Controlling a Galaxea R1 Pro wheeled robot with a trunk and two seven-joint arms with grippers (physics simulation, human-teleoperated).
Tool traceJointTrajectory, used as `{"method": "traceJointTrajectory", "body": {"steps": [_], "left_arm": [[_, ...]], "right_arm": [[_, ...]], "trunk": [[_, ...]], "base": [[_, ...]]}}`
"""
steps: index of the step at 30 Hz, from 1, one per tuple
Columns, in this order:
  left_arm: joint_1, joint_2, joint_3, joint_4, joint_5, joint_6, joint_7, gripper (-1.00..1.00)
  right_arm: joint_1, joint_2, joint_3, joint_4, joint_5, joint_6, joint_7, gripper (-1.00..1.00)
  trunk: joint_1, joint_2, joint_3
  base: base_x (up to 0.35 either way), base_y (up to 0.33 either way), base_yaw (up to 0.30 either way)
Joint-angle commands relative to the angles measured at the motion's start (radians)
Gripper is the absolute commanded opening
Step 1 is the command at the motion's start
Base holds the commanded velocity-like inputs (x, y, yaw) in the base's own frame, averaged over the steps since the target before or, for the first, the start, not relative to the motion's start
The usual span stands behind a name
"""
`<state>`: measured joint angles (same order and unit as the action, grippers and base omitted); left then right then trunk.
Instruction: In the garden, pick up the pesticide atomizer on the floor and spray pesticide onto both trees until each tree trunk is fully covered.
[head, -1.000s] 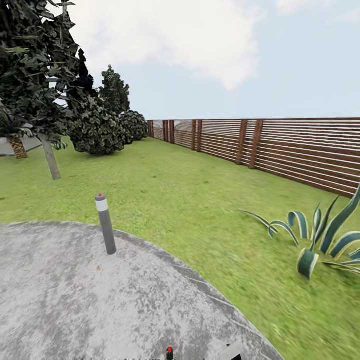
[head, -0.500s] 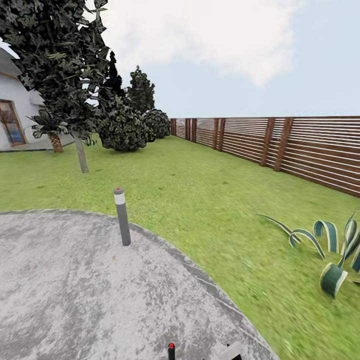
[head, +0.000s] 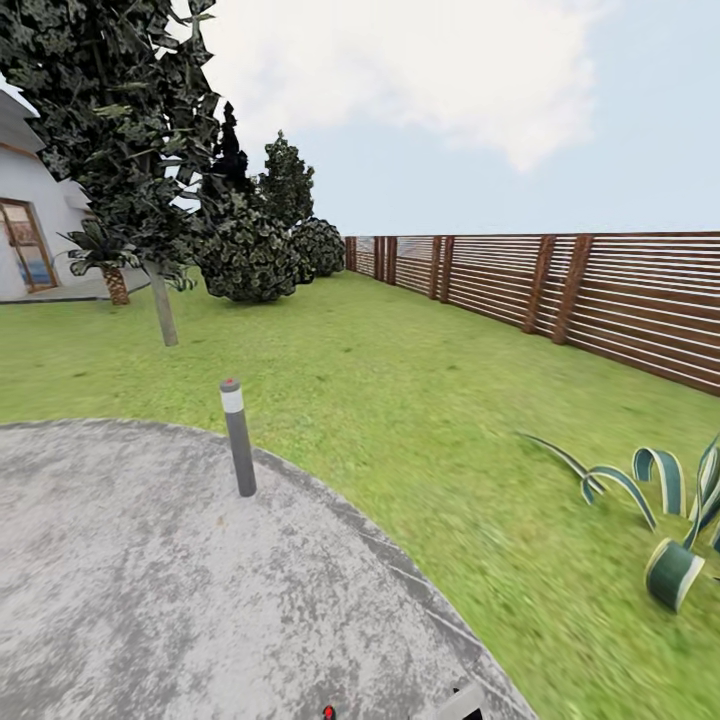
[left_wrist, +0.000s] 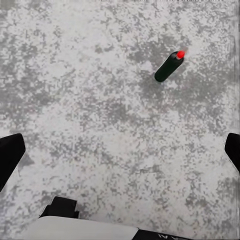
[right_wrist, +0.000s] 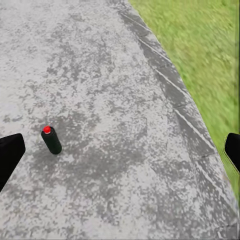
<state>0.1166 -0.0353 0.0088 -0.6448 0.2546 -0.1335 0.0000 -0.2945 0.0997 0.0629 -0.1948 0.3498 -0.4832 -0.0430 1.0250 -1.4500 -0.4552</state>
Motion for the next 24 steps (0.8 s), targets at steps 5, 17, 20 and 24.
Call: {"method": "traceJointTrajectory", "body": {"steps": [5, 17, 20, 24], "left_arm": [[0.000, 0.000, 0.000, 0.000, 0.000, 0.000, 0.000, 1.00], [0.000, 0.000, 0.000, 0.000, 0.000, 0.000, 0.000, 1.00], [0.000, 0.000, 0.000, 0.000, 0.000, 0.000, 0.000, 1.00], [0.000, 0.000, 0.000, 0.000, 0.000, 0.000, 0.000, 1.00]], "right_arm": [[0.000, 0.000, 0.000, 0.000, 0.000, 0.000, 0.000, 1.00], [0.000, 0.000, 0.000, 0.000, 0.000, 0.000, 0.000, 1.00], [0.000, 0.000, 0.000, 0.000, 0.000, 0.000, 0.000, 1.00], [0.000, 0.000, 0.000, 0.000, 0.000, 0.000, 0.000, 1.00]], "trunk": [[0.000, 0.000, 0.000], [0.000, 0.000, 0.000], [0.000, 0.000, 0.000], [0.000, 0.000, 0.000]], "base": [[0.208, -0.203, 0.018], [0.050, -0.046, 0.233], [0.002, -0.002, 0.297], [0.016, -0.008, 0.298]]}}
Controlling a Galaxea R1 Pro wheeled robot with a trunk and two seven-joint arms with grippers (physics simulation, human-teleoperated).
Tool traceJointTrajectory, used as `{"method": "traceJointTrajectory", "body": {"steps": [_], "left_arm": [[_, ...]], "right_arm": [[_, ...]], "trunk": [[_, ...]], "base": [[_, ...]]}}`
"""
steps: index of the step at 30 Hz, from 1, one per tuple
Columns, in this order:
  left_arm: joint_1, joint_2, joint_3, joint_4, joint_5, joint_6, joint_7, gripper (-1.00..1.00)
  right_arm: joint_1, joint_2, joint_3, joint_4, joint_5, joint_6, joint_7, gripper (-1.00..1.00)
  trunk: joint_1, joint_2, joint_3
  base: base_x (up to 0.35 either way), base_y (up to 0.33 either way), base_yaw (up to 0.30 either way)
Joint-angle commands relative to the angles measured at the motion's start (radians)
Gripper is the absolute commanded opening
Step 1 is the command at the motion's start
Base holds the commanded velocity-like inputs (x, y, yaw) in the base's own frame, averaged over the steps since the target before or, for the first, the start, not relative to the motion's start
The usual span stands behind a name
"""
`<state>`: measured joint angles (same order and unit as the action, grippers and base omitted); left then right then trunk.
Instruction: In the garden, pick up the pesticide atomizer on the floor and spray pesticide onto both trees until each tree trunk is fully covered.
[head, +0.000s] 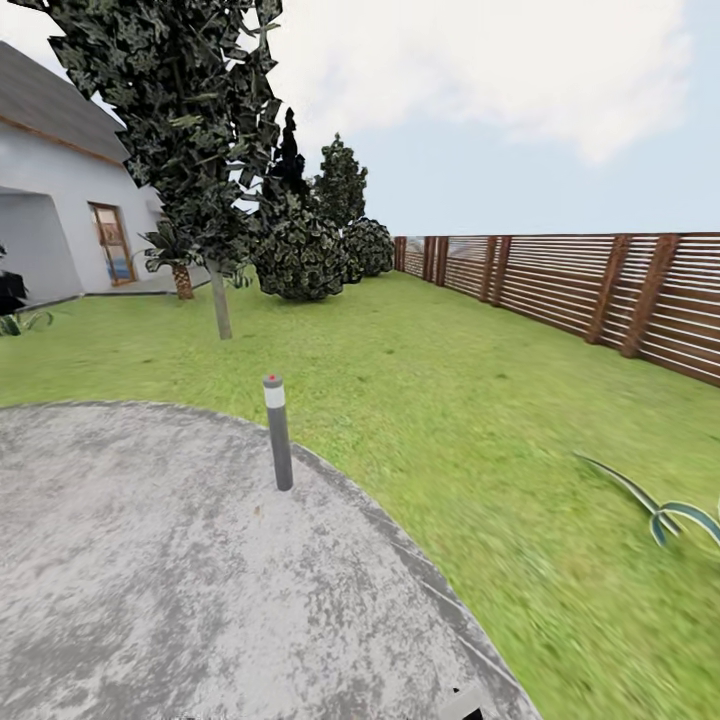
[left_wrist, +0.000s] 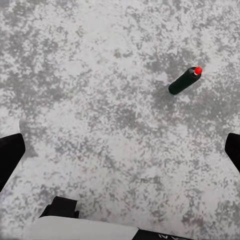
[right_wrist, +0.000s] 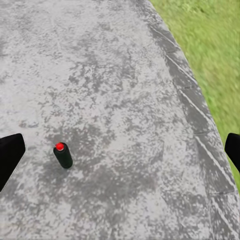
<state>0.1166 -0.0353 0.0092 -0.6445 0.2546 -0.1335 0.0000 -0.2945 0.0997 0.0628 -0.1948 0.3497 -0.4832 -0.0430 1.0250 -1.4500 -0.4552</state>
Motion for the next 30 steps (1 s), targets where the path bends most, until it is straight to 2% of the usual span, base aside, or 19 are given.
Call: {"method": "traceJointTrajectory", "body": {"steps": [1, 6, 21, 30], "left_arm": [[0.000, 0.000, 0.000, 0.000, 0.000, 0.000, 0.000, 1.00], [0.000, 0.000, 0.000, 0.000, 0.000, 0.000, 0.000, 1.00], [0.000, 0.000, 0.000, -0.001, 0.000, 0.000, 0.000, 1.00], [0.000, 0.000, 0.000, -0.001, 0.000, 0.000, 0.000, 1.00]], "right_arm": [[0.000, 0.000, 0.000, 0.000, 0.000, 0.000, 0.000, 1.00], [0.000, 0.000, 0.000, 0.000, 0.000, 0.000, 0.000, 1.00], [0.000, 0.000, 0.000, 0.000, 0.000, 0.000, 0.000, 1.00], [0.000, 0.000, 0.000, 0.000, 0.000, 0.000, 0.000, 1.00]], "trunk": [[0.000, 0.000, 0.000], [0.000, 0.000, 0.000], [0.000, 0.000, 0.000], [0.000, 0.000, -0.008]], "base": [[0.071, -0.049, 0.290], [0.157, -0.126, 0.164], [0.228, -0.210, 0.028], [0.170, -0.269, 0.166]]}}
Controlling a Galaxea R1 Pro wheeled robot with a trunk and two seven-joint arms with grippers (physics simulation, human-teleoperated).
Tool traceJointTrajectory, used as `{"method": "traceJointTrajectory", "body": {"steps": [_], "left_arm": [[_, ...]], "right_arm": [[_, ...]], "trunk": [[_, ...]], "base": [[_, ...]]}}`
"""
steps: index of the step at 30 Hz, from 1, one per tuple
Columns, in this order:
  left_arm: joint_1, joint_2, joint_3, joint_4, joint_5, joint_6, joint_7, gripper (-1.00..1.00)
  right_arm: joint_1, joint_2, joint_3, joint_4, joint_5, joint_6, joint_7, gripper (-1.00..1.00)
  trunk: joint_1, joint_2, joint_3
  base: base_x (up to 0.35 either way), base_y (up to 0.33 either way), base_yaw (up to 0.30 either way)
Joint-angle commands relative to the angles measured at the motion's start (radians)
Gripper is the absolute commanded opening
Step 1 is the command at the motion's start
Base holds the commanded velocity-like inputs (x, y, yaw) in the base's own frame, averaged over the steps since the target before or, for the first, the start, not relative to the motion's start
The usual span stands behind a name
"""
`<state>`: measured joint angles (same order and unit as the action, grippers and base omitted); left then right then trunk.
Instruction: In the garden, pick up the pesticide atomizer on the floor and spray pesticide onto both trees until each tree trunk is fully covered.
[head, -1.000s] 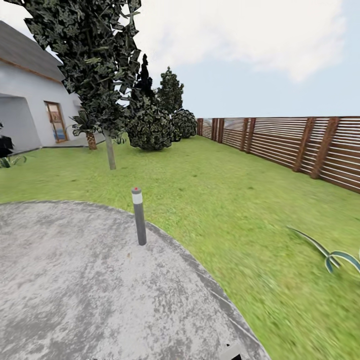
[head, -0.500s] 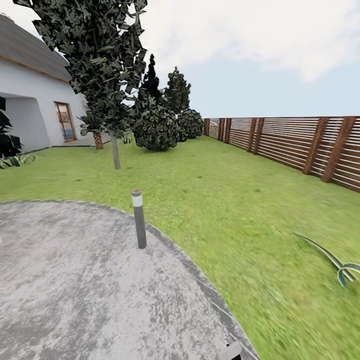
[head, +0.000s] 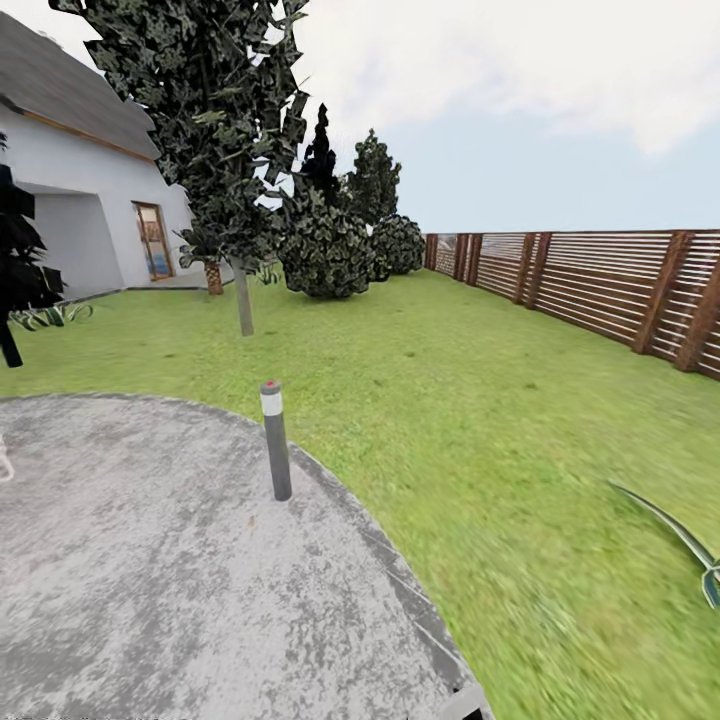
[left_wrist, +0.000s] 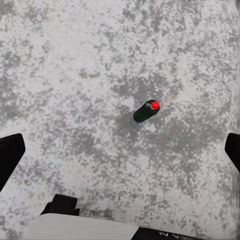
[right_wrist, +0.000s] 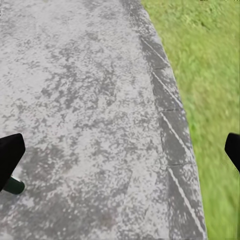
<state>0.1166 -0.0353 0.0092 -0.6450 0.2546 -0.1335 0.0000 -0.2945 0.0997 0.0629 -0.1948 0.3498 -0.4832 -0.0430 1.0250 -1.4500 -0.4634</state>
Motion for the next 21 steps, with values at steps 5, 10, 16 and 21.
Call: {"method": "traceJointTrajectory", "body": {"steps": [5, 10, 16, 21], "left_arm": [[0.000, 0.000, 0.000, 0.000, 0.000, 0.000, 0.000, 1.00], [0.000, 0.000, 0.000, 0.000, 0.000, 0.000, 0.000, 1.00], [0.000, 0.000, -0.001, 0.000, 0.000, 0.000, 0.000, 1.00], [0.000, 0.000, -0.001, 0.000, 0.000, 0.000, 0.000, 1.00]], "right_arm": [[0.000, 0.000, 0.000, 0.000, 0.000, 0.000, 0.000, 1.00], [0.000, 0.000, 0.000, 0.000, 0.000, 0.000, 0.000, 1.00], [0.000, 0.000, 0.000, 0.000, 0.000, 0.000, 0.000, 1.00], [0.000, 0.000, 0.000, 0.000, 0.000, 0.000, 0.000, 1.00]], "trunk": [[0.000, 0.000, -0.006], [0.000, 0.000, -0.012], [0.000, 0.000, -0.016], [0.000, 0.000, -0.017]], "base": [[0.077, -0.188, 0.207], [0.008, -0.025, 0.213], [0.029, -0.039, 0.132], [0.117, -0.222, 0.017]]}}
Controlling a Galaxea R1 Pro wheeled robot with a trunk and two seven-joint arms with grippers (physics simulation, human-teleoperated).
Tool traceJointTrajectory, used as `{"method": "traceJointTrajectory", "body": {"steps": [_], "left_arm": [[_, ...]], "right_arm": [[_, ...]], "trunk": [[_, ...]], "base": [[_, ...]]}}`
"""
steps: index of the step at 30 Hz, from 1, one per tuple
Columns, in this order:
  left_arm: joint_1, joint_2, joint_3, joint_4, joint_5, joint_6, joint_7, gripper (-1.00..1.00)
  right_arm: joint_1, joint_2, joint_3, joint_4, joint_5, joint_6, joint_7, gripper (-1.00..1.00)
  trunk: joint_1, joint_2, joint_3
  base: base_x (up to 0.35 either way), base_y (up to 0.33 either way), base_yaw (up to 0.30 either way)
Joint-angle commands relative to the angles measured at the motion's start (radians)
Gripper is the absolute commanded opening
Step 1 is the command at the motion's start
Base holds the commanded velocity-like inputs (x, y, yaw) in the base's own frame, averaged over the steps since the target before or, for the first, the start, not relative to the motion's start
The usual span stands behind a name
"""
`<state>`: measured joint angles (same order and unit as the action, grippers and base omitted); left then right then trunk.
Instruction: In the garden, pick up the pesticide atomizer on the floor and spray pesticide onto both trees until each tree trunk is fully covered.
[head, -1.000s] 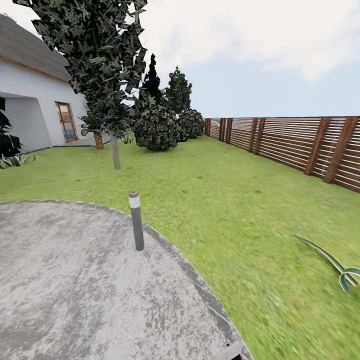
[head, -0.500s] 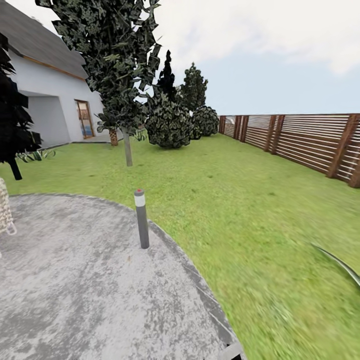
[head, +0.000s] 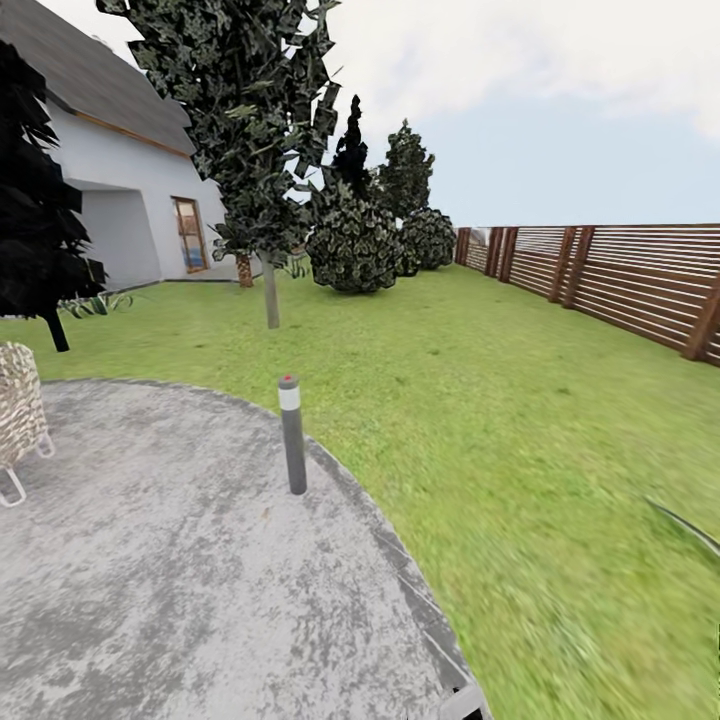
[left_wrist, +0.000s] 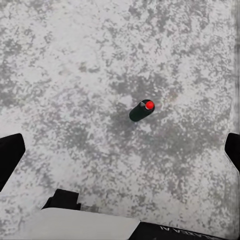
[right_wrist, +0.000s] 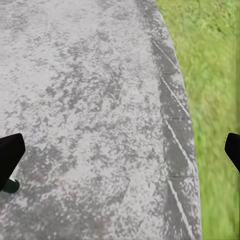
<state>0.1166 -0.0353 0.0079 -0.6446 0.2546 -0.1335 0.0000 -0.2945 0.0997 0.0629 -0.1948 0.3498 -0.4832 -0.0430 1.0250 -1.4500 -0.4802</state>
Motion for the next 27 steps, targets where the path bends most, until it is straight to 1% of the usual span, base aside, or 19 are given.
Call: {"method": "traceJointTrajectory", "body": {"steps": [1, 6, 13, 27], "left_arm": [[0.000, 0.000, 0.000, 0.000, 0.000, 0.000, 0.000, 1.00], [0.000, 0.000, 0.000, 0.000, 0.000, 0.000, 0.000, 1.00], [0.000, 0.000, 0.001, 0.000, 0.000, 0.000, 0.000, 1.00], [0.000, 0.000, 0.001, 0.000, 0.000, 0.000, 0.000, 1.00]], "right_arm": [[0.000, 0.000, 0.000, 0.000, 0.000, 0.000, 0.000, 1.00], [0.000, 0.000, 0.000, 0.000, 0.000, 0.000, 0.000, 1.00], [0.000, 0.000, 0.000, 0.000, 0.000, 0.000, 0.000, 1.00], [0.000, 0.000, 0.000, 0.000, 0.000, 0.000, 0.000, 1.00]], "trunk": [[0.000, 0.000, 0.000], [0.000, 0.000, 0.000], [0.000, 0.000, 0.000], [0.000, 0.000, 0.000]], "base": [[0.127, -0.254, 0.011], [0.132, -0.267, 0.094], [0.117, -0.261, 0.261], [0.009, -0.024, 0.299]]}}
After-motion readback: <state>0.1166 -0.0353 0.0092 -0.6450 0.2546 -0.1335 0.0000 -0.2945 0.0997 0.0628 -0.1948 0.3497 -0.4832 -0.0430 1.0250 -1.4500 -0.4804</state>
